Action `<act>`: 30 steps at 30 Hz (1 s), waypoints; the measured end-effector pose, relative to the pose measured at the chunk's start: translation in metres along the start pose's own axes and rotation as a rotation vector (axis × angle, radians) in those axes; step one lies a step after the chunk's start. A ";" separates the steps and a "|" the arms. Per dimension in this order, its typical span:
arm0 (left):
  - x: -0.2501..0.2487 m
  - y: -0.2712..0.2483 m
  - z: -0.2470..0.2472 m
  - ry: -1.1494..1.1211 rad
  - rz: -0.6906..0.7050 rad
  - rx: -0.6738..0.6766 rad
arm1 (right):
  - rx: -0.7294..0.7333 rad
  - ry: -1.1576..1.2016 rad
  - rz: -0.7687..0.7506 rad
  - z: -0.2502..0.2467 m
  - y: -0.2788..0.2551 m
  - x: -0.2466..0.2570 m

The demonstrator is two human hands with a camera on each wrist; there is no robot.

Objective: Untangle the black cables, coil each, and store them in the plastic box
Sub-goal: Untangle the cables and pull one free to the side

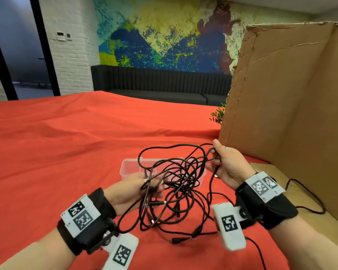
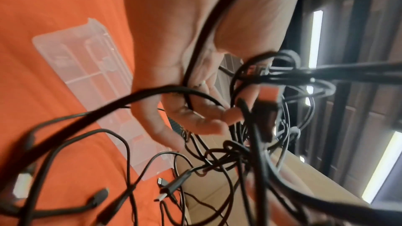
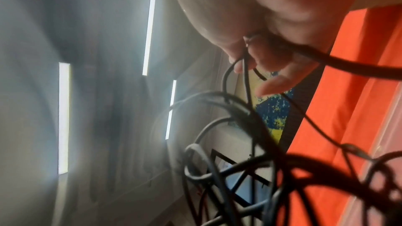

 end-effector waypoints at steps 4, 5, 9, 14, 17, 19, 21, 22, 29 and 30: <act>-0.003 0.000 -0.012 -0.145 0.003 -0.073 | 0.070 -0.172 -0.052 -0.010 0.002 -0.001; -0.003 0.000 -0.014 -0.181 0.000 -0.081 | 0.095 -0.217 -0.079 -0.010 0.003 -0.001; -0.001 0.002 -0.021 -0.266 -0.037 -0.112 | 0.173 -0.291 -0.295 -0.007 -0.005 0.006; -0.001 0.007 -0.023 -0.391 0.009 -0.073 | 0.419 -0.670 -0.378 0.009 -0.023 -0.008; -0.003 0.008 -0.022 -0.413 0.043 -0.085 | 0.507 -0.711 -0.276 0.022 -0.031 -0.024; -0.005 0.007 -0.018 -0.407 0.062 -0.110 | 0.494 -0.626 -0.231 0.029 -0.035 -0.029; -0.009 0.004 -0.015 -0.409 0.098 -0.145 | 0.456 -0.541 -0.201 0.035 -0.038 -0.028; -0.013 0.002 -0.013 -0.402 0.123 -0.150 | 0.435 -0.505 -0.192 0.038 -0.039 -0.026; -0.027 -0.008 -0.008 -0.289 0.199 -0.224 | 0.256 -0.677 -0.406 0.041 -0.037 -0.011; -0.027 -0.009 -0.010 -0.261 0.188 -0.224 | 0.222 -0.664 -0.433 0.039 -0.035 -0.008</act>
Point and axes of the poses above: each hand's wrist, its own y-axis towards the middle knuckle, its own z-axis out of the palm, x = y × z, the point moved 6 cm from there along y, towards the middle knuckle, and after that the axes turned 11 degrees about -z, right-handed, at the moved point
